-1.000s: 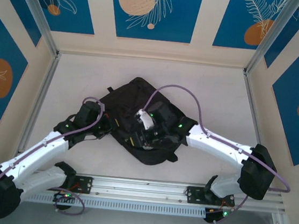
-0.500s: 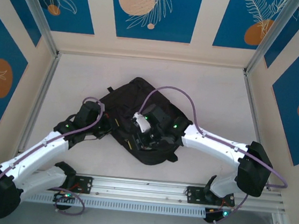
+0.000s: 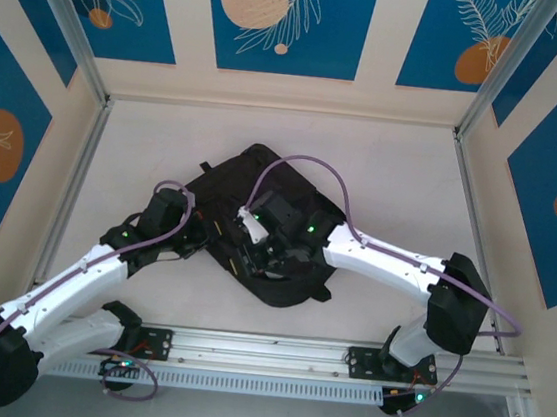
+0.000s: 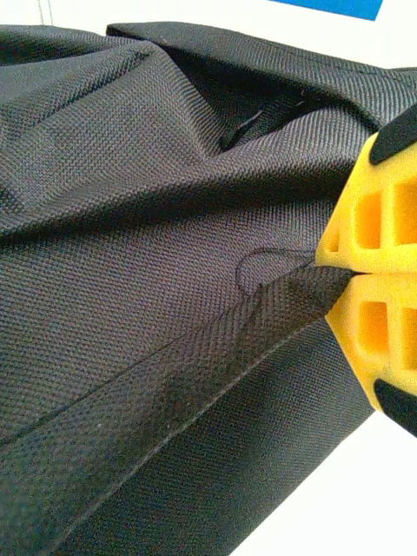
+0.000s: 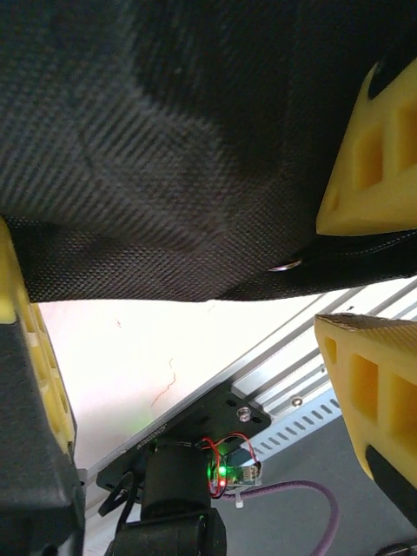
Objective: Pack the student bag
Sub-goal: Zip the student bag at the center of the table.
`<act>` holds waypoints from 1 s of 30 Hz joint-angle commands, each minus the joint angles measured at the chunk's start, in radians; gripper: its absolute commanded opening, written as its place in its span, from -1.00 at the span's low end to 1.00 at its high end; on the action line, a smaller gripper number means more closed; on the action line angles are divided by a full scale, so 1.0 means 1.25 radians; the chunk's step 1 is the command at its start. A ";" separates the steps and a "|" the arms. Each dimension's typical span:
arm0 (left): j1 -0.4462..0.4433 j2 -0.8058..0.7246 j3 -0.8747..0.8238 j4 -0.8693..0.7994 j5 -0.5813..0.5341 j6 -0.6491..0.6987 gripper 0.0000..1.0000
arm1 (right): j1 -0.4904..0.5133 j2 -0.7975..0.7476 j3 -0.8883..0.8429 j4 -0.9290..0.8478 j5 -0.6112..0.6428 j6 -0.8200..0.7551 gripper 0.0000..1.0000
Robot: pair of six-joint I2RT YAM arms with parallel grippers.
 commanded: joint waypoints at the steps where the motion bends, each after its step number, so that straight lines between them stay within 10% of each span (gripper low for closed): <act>1: -0.005 -0.016 0.006 0.035 0.039 -0.013 -1.00 | 0.012 0.032 0.036 -0.027 0.012 -0.018 -0.41; 18: -0.002 -0.002 0.006 0.041 0.022 -0.003 -1.00 | 0.019 0.043 -0.001 -0.016 0.016 -0.019 -0.99; 30: 0.038 -0.005 0.006 0.021 0.011 0.026 -1.00 | -0.031 -0.111 -0.149 -0.008 -0.054 -0.001 -1.00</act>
